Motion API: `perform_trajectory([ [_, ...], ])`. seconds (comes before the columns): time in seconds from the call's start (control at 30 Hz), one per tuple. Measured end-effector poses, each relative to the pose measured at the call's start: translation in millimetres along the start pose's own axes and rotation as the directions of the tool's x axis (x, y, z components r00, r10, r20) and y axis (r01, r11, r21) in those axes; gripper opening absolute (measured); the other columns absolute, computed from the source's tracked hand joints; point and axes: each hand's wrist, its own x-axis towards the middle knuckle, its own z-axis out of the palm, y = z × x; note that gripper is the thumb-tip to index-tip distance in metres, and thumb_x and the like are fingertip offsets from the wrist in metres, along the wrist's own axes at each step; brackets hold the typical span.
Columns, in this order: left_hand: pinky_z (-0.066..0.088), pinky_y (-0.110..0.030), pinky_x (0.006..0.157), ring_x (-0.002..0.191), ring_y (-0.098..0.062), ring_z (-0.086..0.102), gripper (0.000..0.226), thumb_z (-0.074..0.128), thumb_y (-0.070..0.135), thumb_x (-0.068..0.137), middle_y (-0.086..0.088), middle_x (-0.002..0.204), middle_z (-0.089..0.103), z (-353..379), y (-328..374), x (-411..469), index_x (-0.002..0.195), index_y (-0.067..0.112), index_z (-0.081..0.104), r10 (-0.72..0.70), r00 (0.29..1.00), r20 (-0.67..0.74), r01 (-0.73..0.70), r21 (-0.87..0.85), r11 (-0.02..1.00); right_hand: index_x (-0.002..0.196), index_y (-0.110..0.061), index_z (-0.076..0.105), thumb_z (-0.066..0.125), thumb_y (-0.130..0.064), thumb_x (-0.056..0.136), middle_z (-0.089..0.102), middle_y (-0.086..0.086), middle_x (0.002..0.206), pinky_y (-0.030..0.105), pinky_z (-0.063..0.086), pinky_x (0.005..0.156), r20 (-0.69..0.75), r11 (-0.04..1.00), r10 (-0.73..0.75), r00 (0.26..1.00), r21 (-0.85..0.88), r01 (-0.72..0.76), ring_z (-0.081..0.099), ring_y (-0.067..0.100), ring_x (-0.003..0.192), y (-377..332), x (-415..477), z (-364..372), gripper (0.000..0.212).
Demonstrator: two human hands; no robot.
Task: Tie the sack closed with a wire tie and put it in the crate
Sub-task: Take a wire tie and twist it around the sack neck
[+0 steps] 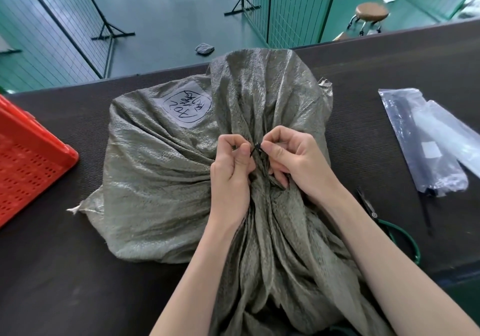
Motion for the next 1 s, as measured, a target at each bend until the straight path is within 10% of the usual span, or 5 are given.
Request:
perform_trajectory([
  [1.0,0.035,-0.015,0.047,0.049,-0.005,0.04,0.009,0.037,0.021,0.083,0.006,0.063,0.044,2,16,3,0.085,0.026,0.044,-0.122,0.982,-0.144,0.119,-0.03,0.992,0.08,-0.012,0.045,0.064,-0.003,0.086,0.058,0.008,0.05,0.022,0.033,0.035,-0.016,0.995,-0.018,1.0,-0.102,0.016,0.04,0.017,0.034,0,-11,9,0.021],
])
